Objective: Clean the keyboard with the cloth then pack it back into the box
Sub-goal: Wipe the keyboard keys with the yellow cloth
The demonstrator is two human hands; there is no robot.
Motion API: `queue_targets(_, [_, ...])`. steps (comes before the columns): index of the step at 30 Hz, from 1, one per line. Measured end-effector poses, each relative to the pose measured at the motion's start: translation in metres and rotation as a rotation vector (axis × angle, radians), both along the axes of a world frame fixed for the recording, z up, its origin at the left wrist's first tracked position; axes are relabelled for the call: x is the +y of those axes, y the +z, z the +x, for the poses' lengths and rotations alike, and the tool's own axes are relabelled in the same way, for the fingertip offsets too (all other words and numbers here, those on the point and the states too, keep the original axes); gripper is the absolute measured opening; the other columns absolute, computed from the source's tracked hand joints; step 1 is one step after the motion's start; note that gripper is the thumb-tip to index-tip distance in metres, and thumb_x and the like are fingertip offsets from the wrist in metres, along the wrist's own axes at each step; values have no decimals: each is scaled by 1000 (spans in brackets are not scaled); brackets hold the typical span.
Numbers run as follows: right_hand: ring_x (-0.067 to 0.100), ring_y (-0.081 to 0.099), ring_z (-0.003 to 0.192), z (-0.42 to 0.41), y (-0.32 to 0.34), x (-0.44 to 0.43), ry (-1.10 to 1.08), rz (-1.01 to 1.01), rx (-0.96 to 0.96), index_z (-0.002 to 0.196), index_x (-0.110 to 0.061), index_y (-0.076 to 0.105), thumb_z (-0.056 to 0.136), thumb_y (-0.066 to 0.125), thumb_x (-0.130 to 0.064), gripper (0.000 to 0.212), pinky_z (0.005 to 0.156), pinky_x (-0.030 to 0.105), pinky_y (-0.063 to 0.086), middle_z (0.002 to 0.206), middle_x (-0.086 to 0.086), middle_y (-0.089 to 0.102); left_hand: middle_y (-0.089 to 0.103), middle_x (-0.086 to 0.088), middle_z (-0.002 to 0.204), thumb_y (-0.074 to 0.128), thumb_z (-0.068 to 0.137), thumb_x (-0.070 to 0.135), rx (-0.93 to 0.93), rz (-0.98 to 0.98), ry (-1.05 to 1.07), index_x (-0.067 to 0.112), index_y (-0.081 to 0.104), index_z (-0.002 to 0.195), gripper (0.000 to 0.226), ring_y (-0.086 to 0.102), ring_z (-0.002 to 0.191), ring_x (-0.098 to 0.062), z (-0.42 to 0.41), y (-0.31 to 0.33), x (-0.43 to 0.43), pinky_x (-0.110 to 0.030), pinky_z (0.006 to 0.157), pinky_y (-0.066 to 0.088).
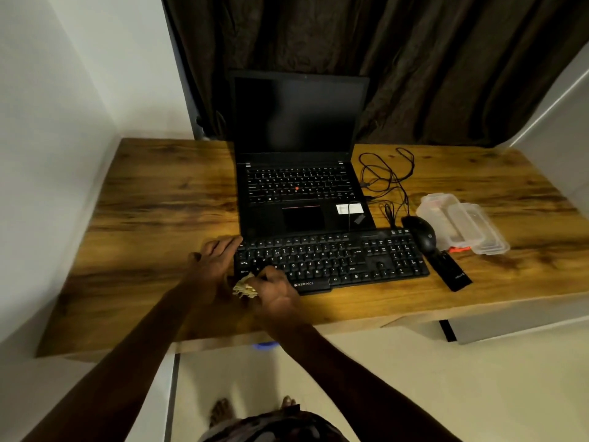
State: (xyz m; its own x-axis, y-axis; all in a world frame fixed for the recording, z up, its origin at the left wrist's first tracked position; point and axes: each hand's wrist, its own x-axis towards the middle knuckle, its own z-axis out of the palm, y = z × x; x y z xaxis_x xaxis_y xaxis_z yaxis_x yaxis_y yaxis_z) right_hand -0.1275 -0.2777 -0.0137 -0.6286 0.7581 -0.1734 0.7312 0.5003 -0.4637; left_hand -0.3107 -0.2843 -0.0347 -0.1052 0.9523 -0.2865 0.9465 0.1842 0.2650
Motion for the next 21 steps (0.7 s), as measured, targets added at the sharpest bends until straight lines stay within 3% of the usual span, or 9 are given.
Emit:
queue_targets(6, [25, 46, 119, 52, -9, 7, -221, 126, 99, 129, -20, 60, 97, 49, -18, 34, 97, 31, 46, 133, 9, 47, 13, 11, 159, 80, 37, 74, -114, -1, 49, 32, 2, 155, 147, 12, 144, -21, 1, 5, -1, -52, 103, 25])
queue_targets(11, [27, 48, 116, 45, -12, 2, -121, 168, 54, 126, -19, 62, 92, 53, -16, 35, 96, 38, 49, 131, 10, 49, 12, 9, 159, 83, 36, 71, -103, -31, 49, 30, 1, 155, 150, 11, 144, -22, 6, 9, 2, -55, 105, 26])
queue_targets(14, [24, 44, 120, 46, -11, 8, -61, 123, 23, 127, -25, 59, 94, 54, -21, 34, 100, 35, 45, 135, 5, 44, 10, 7, 159, 88, 41, 65, -70, -58, 49, 27, 1, 156, 149, 13, 143, -24, 9, 13, 5, -54, 106, 25])
queue_targets(17, [13, 37, 115, 69, -8, 24, -210, 66, 9, 128, -31, 56, 98, 48, -22, 32, 97, 21, 38, 136, -1, 39, 11, 5, 159, 89, 41, 63, -32, -89, 53, 25, 1, 156, 150, 15, 142, -25, 11, 16, 8, -53, 106, 25])
queue_targets(21, [18, 37, 120, 85, -5, 29, -267, 177, -84, 133, -30, 51, 96, 46, -15, 40, 103, 31, 42, 138, 4, 36, 5, 0, 161, 87, 45, 62, 54, -136, 59, 21, -5, 156, 150, 13, 144, -29, 18, 18, 9, -57, 111, 21])
